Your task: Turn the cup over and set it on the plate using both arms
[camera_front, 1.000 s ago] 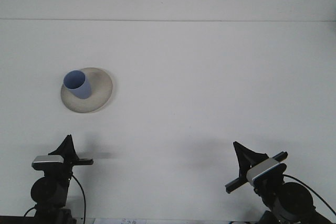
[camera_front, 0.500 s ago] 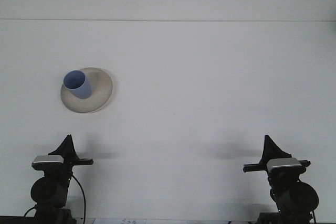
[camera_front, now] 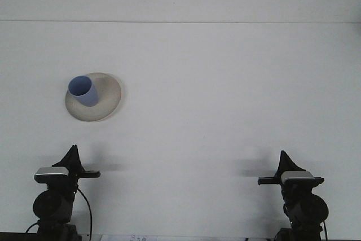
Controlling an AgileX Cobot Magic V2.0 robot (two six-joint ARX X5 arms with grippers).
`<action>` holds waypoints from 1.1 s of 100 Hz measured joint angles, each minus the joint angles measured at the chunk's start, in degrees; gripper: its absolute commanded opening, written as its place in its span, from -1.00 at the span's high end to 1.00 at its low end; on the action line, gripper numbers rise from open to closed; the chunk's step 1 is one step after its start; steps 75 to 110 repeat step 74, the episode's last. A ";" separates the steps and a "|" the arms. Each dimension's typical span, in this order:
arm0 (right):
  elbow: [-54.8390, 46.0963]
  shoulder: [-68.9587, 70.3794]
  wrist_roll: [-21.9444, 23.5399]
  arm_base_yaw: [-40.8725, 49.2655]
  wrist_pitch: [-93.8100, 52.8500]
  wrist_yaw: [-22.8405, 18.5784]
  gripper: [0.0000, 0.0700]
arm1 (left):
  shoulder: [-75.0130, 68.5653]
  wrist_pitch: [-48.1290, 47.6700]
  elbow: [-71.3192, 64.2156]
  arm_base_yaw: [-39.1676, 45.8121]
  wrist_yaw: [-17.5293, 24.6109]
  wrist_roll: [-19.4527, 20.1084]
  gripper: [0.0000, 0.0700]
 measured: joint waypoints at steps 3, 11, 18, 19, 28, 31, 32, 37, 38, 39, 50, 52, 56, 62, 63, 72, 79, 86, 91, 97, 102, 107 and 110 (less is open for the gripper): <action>0.00 0.00 0.02 0.00 0.15 0.00 0.98 | 0.00 0.00 0.00 0.00 -0.02 0.02 0.96; 0.00 0.00 0.04 0.00 1.16 0.07 0.98 | 0.00 0.00 0.00 0.00 -0.02 0.02 0.96; 0.00 0.00 0.04 0.00 1.22 0.09 0.98 | 0.00 0.00 0.00 0.00 0.00 0.00 0.96; 0.00 0.00 0.04 0.00 1.22 0.11 0.98 | 0.00 0.00 0.00 0.00 -0.02 0.00 0.96; 0.00 0.00 0.04 0.00 1.22 0.15 0.98 | 0.00 0.00 0.00 0.00 -0.02 0.00 0.96; 0.00 0.00 0.07 0.00 1.22 0.15 0.98 | 0.00 0.00 0.00 0.00 -0.02 0.00 0.96; 0.00 0.00 0.07 0.00 1.22 0.15 0.98 | 0.00 0.00 0.00 0.00 -0.02 0.00 0.96; 0.00 0.00 0.07 0.00 1.22 0.15 0.98 | 0.00 0.00 0.00 0.00 -0.02 0.00 0.96; 0.00 0.00 0.07 0.00 1.22 0.15 0.98 | 0.00 0.00 0.00 0.00 0.00 0.00 0.96; 0.00 0.00 0.07 0.00 1.22 0.15 0.98 | 0.00 0.00 0.00 0.00 0.00 0.00 0.96; 0.00 0.00 0.07 0.00 1.22 0.15 0.98 | 0.00 0.00 0.00 0.00 -0.02 0.00 0.96; 0.00 0.00 0.07 0.00 1.22 0.15 0.98 | 0.00 0.00 0.00 0.00 0.00 0.00 0.96; 0.00 0.00 0.07 0.00 1.22 0.15 0.98 | 0.00 0.00 0.00 0.00 -0.02 0.00 0.96; 0.00 0.00 0.07 0.00 1.22 0.15 0.98 | 0.00 0.00 0.00 0.00 0.00 0.00 0.96; 0.00 0.00 0.07 0.00 1.22 0.15 0.98 | 0.00 0.00 0.00 0.00 0.00 0.00 0.96; 0.00 0.00 0.07 0.00 1.22 0.15 0.98 | 0.00 0.00 0.00 0.00 0.00 0.00 0.96; 0.00 0.00 0.07 0.00 1.22 0.15 0.98 | 0.00 0.00 0.00 0.00 0.00 0.00 0.96; 0.00 0.00 0.07 0.00 1.22 0.15 0.98 | 0.00 0.00 0.00 0.00 0.00 0.00 0.96; 0.00 0.00 0.07 0.00 1.22 0.15 0.98 | 0.00 0.00 0.00 0.00 0.00 0.00 0.96; 0.00 0.00 0.07 0.00 1.22 0.15 0.98 | 0.00 0.00 0.00 0.00 0.00 0.00 0.96; 0.00 0.00 0.07 0.00 1.22 0.15 0.98 | 0.00 0.00 0.00 0.00 0.00 0.00 0.96; 0.00 0.00 0.07 0.00 1.22 0.15 0.98 | 0.00 0.00 0.00 0.00 0.00 0.00 0.96; 0.00 0.00 0.07 0.00 1.22 0.15 0.98 | 0.00 0.00 0.00 0.00 0.00 0.00 0.96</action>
